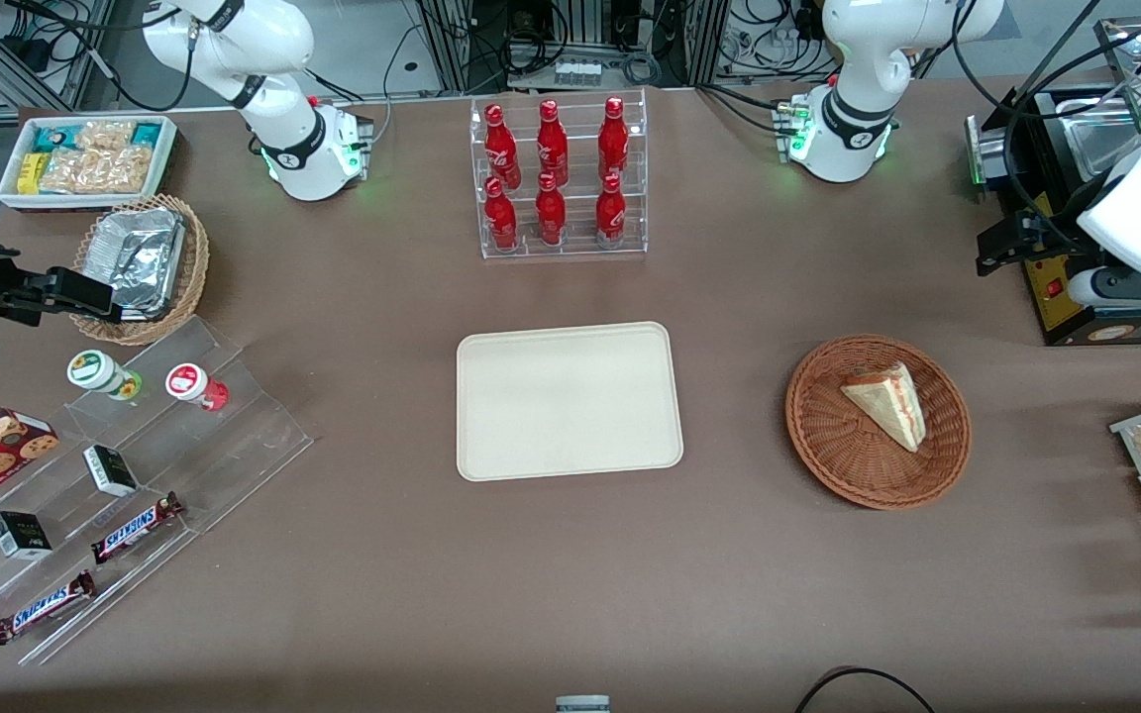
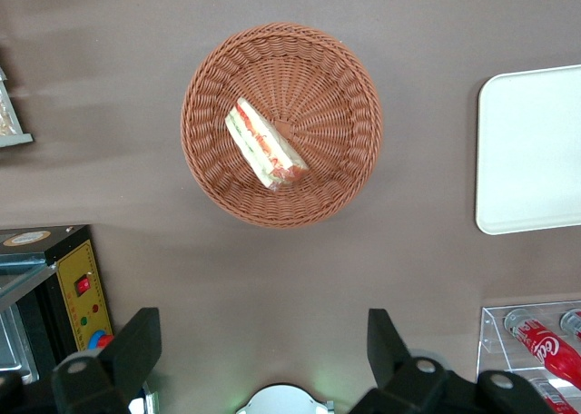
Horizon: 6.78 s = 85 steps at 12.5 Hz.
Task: Place sandwich from basket to tray
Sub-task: 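Move the left gripper down over the wrapped sandwich in the wicker basket, then close the left gripper on the sandwich's wrapped edge and lift it, then carry the held sandwich over the cream tray with the left gripper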
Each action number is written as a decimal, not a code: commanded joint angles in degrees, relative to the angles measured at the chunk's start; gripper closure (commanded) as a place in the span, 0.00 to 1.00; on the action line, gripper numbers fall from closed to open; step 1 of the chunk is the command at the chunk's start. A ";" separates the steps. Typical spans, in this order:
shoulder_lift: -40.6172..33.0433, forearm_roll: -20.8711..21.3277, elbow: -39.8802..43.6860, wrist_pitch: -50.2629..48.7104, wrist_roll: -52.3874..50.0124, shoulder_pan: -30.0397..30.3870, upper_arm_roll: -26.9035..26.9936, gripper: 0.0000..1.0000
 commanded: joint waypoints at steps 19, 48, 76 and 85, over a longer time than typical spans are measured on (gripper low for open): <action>9.82 0.75 -17.51 24.67 0.02 0.00 0.09 0.00; 11.75 -0.30 -42.13 62.03 -39.27 0.71 0.35 0.00; 28.61 -1.18 -5.77 34.19 -38.29 -25.82 -1.32 1.00; 43.03 3.99 12.35 32.43 -55.78 -42.17 -1.14 1.00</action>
